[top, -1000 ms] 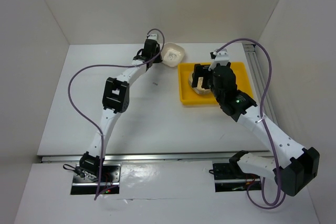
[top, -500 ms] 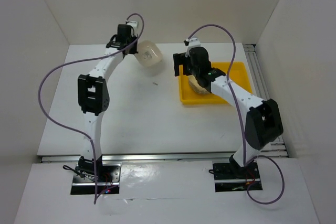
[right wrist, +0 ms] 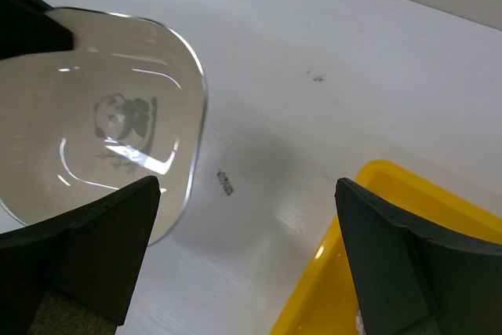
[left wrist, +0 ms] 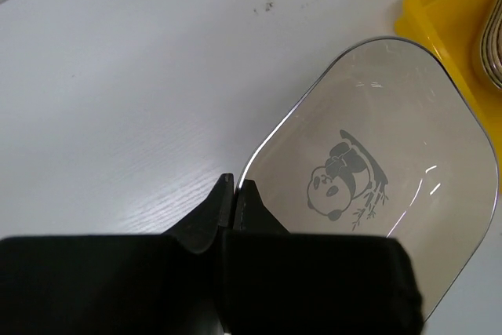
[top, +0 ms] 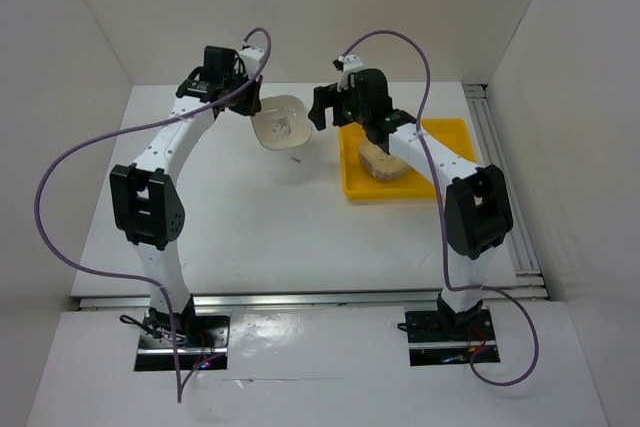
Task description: Place the plates into the plastic bin on the countertop
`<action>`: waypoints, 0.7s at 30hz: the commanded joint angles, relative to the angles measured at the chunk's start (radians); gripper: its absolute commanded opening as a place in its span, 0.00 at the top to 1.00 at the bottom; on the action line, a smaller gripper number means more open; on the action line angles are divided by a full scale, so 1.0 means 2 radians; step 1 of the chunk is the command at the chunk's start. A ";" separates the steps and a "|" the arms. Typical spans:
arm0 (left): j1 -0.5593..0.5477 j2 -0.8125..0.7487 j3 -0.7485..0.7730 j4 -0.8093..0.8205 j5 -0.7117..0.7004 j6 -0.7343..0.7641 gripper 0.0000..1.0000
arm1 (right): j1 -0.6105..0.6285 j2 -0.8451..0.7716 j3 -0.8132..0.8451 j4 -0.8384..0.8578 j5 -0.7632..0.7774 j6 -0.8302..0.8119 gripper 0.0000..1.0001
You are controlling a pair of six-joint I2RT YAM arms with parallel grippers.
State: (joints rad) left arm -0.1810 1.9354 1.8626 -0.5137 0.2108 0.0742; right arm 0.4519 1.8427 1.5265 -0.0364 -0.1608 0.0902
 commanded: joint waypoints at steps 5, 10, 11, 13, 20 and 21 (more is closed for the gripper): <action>-0.021 -0.030 -0.012 -0.008 0.013 -0.038 1.00 | 0.017 -0.001 0.008 0.037 -0.045 0.015 0.00; -0.025 -0.040 0.003 -0.012 0.032 -0.063 1.00 | 0.017 -0.001 -0.009 0.019 -0.050 0.015 0.08; -0.032 -0.045 0.003 -0.012 0.022 -0.068 1.00 | 0.017 0.004 -0.009 0.014 -0.050 0.015 0.08; -0.039 -0.045 0.008 -0.012 0.011 -0.069 1.00 | 0.017 0.008 -0.003 -0.004 -0.050 0.015 0.12; -0.039 -0.050 0.023 -0.012 0.000 -0.079 1.00 | 0.017 0.013 0.005 -0.025 -0.045 0.015 0.58; -0.039 -0.050 0.023 -0.012 0.000 -0.085 1.00 | 0.017 0.013 0.009 -0.029 -0.045 0.015 0.64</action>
State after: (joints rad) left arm -0.2611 1.8874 1.8584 -0.5625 0.2142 -0.0566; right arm 0.4820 1.8641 1.5143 -0.0734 -0.2512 0.1196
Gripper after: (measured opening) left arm 0.047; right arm 0.387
